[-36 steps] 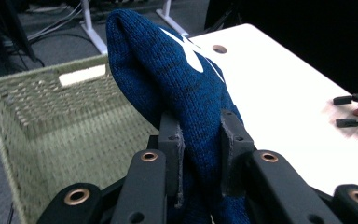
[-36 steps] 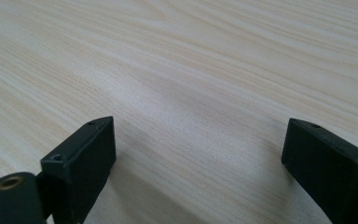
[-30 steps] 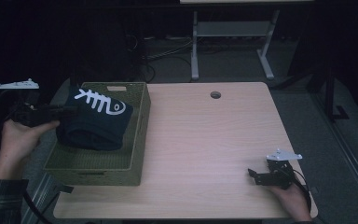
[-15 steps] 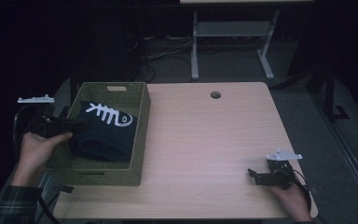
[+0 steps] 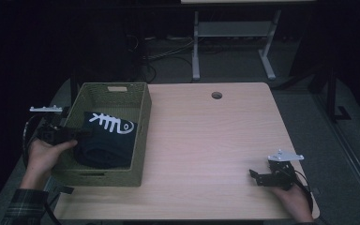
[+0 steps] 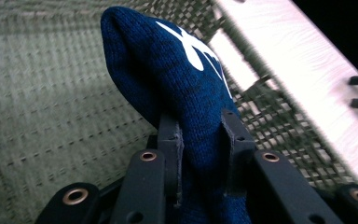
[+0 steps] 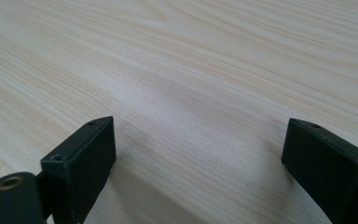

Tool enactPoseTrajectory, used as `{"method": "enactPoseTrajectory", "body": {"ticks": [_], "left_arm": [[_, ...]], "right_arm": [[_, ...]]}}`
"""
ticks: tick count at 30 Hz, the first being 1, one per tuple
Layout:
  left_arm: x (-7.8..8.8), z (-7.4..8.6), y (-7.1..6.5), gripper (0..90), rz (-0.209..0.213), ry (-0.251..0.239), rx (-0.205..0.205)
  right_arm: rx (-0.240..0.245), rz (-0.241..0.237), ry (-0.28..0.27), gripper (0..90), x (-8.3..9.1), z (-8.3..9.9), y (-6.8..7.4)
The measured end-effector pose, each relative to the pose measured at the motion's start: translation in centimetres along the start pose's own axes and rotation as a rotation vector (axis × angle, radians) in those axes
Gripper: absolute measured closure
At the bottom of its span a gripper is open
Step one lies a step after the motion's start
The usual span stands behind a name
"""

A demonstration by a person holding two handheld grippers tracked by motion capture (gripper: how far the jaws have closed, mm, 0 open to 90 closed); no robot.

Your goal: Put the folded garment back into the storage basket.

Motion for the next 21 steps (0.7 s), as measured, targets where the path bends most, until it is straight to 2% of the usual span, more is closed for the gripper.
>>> {"method": "enactPoseTrajectory", "body": {"ticks": [5,12,15,19,21], "left_arm": [[-0.9,0.3,0.9,72.2,-0.027,0.023,0.009],[-1.5,0.4,1.5,65.9,-0.105,0.090,-0.032],[-1.7,0.5,1.6,63.4,-0.134,0.103,-0.041],[-1.8,0.5,1.7,56.3,-0.164,0.118,-0.050],[-1.8,0.5,1.8,52.3,-0.196,0.119,-0.051]], "right_arm": [[-0.001,0.000,0.000,9.6,0.0,0.0,0.0],[-0.001,0.000,0.000,9.6,0.0,0.0,0.0],[0.000,0.000,0.000,9.6,0.0,0.0,0.0],[0.000,0.000,0.000,9.6,0.0,0.0,0.0],[0.000,0.000,0.000,9.6,0.0,0.0,0.0]]}}
Point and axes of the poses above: each handheld gripper's, and its own axes: x roughly backward along the jaws, z roughly out of its underside, y roughly to its left, the point moved 3 cm from there along -x, roughly forward along the jaws, and after that the axes turned 4 degrees about -z, right-handed, at the moved point
